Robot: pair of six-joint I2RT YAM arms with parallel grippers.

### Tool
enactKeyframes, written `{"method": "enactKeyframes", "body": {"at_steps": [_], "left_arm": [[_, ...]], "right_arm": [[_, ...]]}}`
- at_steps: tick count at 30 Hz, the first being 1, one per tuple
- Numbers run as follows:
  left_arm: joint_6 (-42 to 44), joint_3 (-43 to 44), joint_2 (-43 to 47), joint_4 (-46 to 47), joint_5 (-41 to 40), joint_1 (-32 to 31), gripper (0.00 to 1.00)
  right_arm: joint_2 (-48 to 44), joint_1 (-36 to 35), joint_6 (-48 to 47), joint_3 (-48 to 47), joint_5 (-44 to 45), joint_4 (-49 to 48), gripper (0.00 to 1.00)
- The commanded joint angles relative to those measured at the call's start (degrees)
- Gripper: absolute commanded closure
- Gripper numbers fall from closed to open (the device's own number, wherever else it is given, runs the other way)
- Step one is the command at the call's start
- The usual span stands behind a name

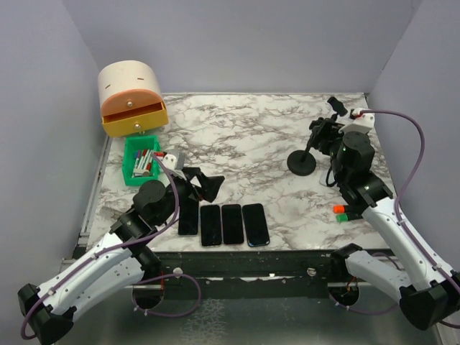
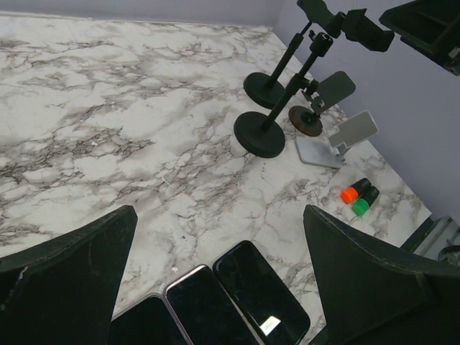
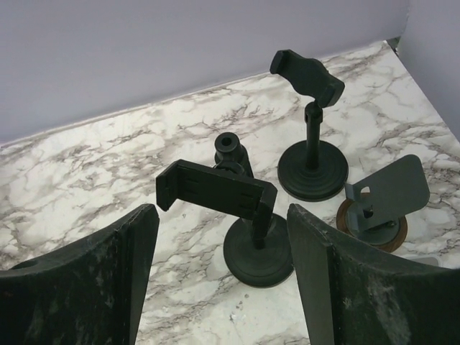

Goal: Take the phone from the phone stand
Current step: Move the phone stand to the center of the board, then reset both arms

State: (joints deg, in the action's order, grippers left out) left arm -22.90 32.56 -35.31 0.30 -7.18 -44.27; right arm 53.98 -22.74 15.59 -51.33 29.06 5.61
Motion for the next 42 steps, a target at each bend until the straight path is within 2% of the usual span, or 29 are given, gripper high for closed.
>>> {"method": "enactKeyframes", "body": {"at_steps": [1, 8, 14, 20, 22, 24, 27, 30, 33, 36, 37, 42], "left_arm": [[-4.4, 1.8, -0.6, -1.1, -5.0, 0.2, 0.01], [-15.7, 3.9, -4.3, -6.4, -16.6, 0.2, 0.01], [-24.2, 7.9, -10.6, -16.2, -25.3, 0.2, 0.01], [-31.7, 12.1, -17.8, -22.3, -23.8, 0.2, 0.01], [-32.4, 12.8, -18.0, -22.4, -22.9, 0.2, 0.01], [-32.1, 13.9, -17.9, -22.9, -22.7, 0.2, 0.01], [-26.6, 17.5, -19.2, -24.3, -20.9, 0.2, 0.01], [-17.7, 22.1, -21.9, -25.5, -16.9, 0.2, 0.01], [-9.8, 25.7, -23.7, -26.2, -13.6, 0.2, 0.01], [-6.6, 26.2, -23.2, -25.9, -13.3, 0.2, 0.01], [-5.8, 26.3, -22.6, -25.8, -13.1, 0.2, 0.01], [-2.7, 27.0, -17.8, -25.1, -13.8, 0.2, 0.01]], "right_arm": [[-1.6, 0.3, 1.0, -3.2, -3.3, 5.2, 0.23], [-4.3, 0.3, 0.7, -6.9, -6.0, 10.3, 0.20], [-7.6, 0.2, 0.1, -13.3, -17.9, 16.2, 0.21], [-9.0, 0.2, -0.1, -16.5, -37.2, 17.9, 0.24], [-7.6, 0.2, 0.7, -16.6, -43.5, 17.8, 0.30], [-5.7, 0.3, 0.5, -16.3, -45.6, 18.5, 0.36], [-4.6, 0.2, 0.7, -14.5, -44.6, 17.8, 0.39], [-3.3, -2.3, 0.8, -15.0, -41.4, 16.6, 0.39], [0.8, -11.5, -0.9, -18.8, -30.8, 15.2, 0.37], [8.2, -27.4, -6.1, -24.8, -11.5, 14.1, 0.33], [10.6, -30.6, -7.2, -26.9, -7.2, 13.4, 0.32], [17.3, -31.8, -5.3, -29.5, -2.9, 6.9, 0.28]]}}
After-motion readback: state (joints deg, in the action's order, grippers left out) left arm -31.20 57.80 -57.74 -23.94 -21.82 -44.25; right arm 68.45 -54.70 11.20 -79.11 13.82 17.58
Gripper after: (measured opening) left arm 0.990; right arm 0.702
